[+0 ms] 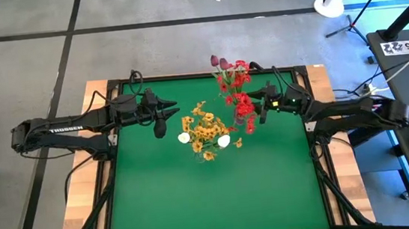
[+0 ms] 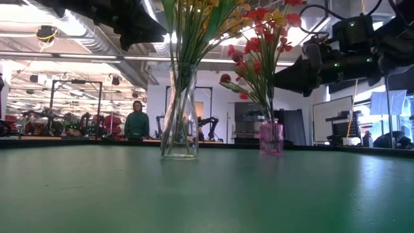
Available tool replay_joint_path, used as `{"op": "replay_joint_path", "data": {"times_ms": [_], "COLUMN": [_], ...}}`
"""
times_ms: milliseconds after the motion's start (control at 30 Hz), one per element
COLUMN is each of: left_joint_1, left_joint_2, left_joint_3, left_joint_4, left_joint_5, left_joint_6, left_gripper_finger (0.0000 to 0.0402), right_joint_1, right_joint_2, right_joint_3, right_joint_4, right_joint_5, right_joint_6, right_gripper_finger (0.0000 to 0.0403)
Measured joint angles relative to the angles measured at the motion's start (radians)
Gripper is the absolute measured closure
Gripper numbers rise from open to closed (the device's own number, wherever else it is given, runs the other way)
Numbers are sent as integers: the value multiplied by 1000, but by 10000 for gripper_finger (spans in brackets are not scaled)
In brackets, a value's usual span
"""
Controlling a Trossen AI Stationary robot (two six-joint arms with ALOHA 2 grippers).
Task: Sort flowers into vase by color
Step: Return to Home Position
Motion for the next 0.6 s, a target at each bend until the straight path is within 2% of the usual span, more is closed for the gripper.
{"op": "replay_joint_path", "data": {"times_ms": [233,433,600], "left_joint_1": [0,0,1], "left_joint_2": [-31,-118,-215], "left_joint_3": [6,15,15], "left_joint_4": [-1,-5,-50], "left_joint_5": [-29,-33,-90], "left_joint_6": [2,36,62], "left_gripper_finger": [280,280,280], "right_joint_1": [0,0,0], "right_joint_2": [-153,-299,-429], "right_joint_3": [0,0,0], "right_joint_4": [-138,-288,-418], "right_joint_5": [35,145,216], "right_joint_6": [-28,-75,-101], "right_gripper_finger": [214,214,214]}}
